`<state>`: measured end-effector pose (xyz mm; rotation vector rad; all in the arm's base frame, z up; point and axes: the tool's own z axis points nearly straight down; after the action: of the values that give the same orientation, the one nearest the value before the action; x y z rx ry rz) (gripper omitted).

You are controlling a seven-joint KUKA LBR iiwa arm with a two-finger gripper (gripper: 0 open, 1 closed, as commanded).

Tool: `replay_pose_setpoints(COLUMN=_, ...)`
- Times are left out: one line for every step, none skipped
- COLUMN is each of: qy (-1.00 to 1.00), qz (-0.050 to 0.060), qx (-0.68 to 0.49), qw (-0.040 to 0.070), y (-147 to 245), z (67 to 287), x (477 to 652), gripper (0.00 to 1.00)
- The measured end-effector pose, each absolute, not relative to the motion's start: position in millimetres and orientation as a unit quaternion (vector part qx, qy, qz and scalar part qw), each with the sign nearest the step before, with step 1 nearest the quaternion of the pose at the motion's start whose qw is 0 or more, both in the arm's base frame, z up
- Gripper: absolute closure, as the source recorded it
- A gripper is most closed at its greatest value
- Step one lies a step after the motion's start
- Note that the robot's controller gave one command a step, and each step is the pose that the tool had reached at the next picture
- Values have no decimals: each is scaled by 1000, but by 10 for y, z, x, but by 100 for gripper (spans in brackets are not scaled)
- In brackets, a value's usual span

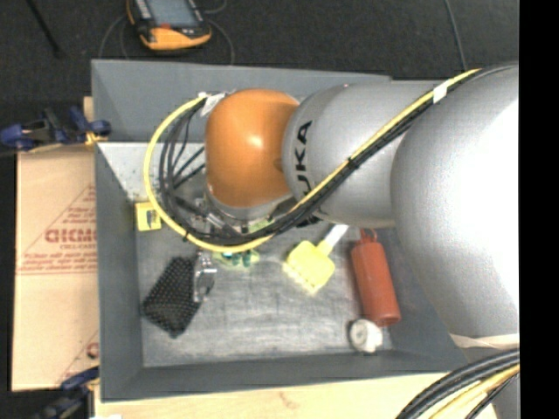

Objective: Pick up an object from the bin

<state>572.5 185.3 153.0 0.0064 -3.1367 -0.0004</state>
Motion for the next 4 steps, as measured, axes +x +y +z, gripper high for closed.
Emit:
replay_pose_setpoints(qy=-1000, qz=-1, qx=0, qw=-2, y=1845, z=1580, x=5745, gripper=0)
replay_pose_setpoints(qy=-993, qz=-1, qx=121, qw=-6, y=1924, z=1160, x=5696, gripper=0)
replay_pose_setpoints(qy=-979, qz=0, qx=202, qw=-2, y=1951, z=920, x=5637, gripper=0)
replay_pose_setpoints(qy=-958, qz=0, qx=286, qw=-3, y=2052, z=1071, x=5583, gripper=0)
